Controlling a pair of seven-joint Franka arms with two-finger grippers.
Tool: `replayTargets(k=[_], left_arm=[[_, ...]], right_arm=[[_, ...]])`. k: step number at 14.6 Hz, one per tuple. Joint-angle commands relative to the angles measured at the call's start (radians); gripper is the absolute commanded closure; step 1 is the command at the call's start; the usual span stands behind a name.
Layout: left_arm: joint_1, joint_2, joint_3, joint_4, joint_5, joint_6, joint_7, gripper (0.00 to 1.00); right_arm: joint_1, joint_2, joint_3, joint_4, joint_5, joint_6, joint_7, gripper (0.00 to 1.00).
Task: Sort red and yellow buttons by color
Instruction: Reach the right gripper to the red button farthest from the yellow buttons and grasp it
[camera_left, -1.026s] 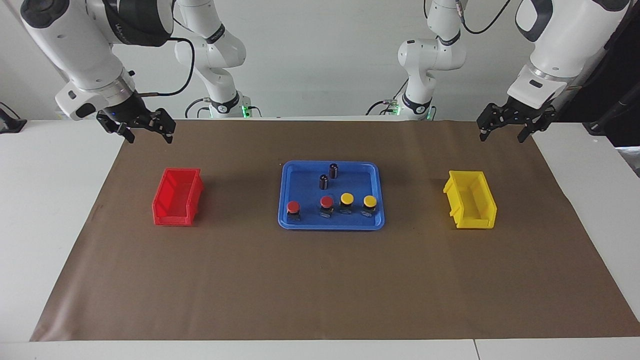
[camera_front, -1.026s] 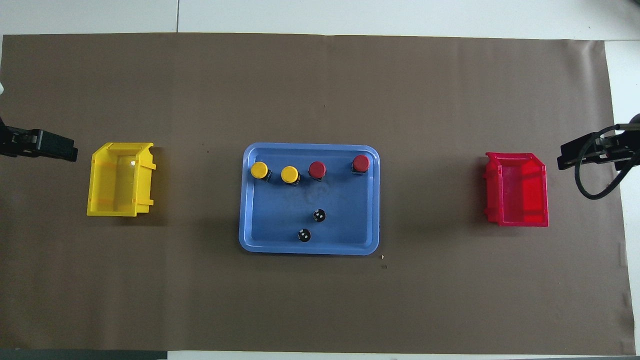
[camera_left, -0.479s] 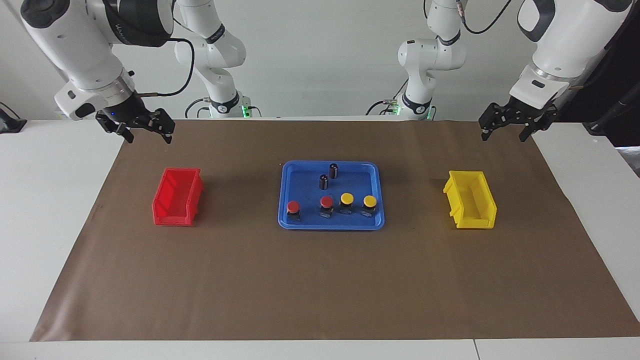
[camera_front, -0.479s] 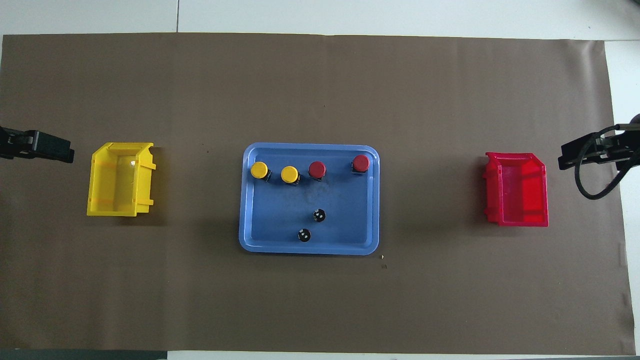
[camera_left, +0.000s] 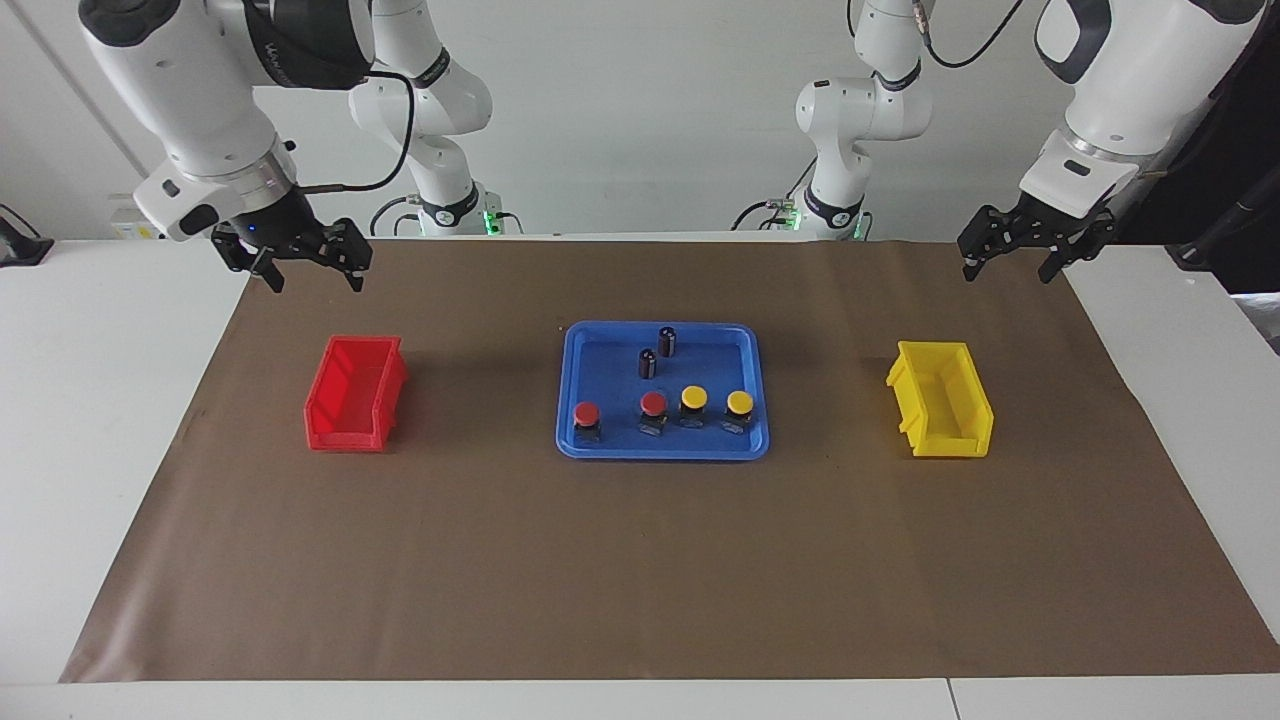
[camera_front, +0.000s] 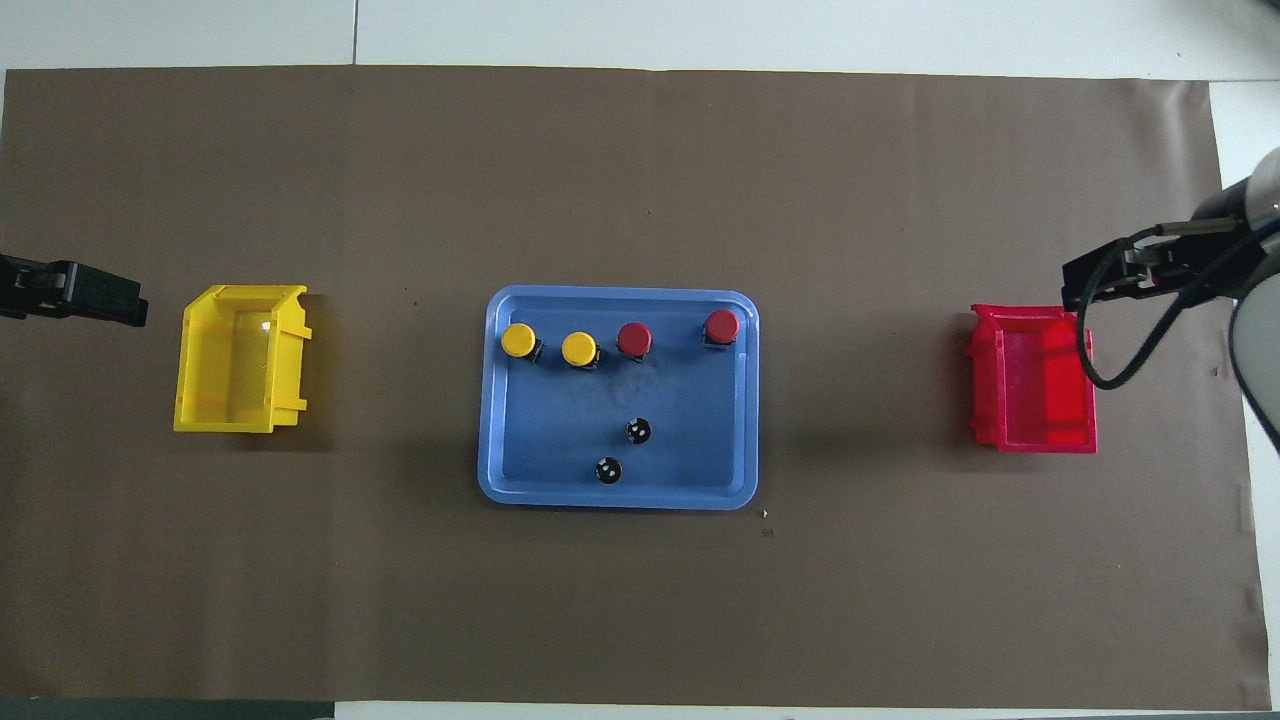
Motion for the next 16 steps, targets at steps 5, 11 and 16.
replayTargets(k=[5,11,16], left_arm=[[0.008,-0.027,-0.007,-0.021,0.025,-0.012,-0.010,0.00],[0.006,-0.027,-0.008,-0.021,0.025,-0.012,-0.010,0.00],[0.008,-0.027,-0.008,-0.021,0.025,-0.011,-0.009,0.00]], right_arm=[[0.319,0.296,0.010,0.018,0.040,0.392,0.445,0.00],[0.343,0.305,0.009,-0.154,0.033,0.564,0.445,0.04],[0.349,0.273,0.010,-0.258,0.033,0.612,0.425,0.21]])
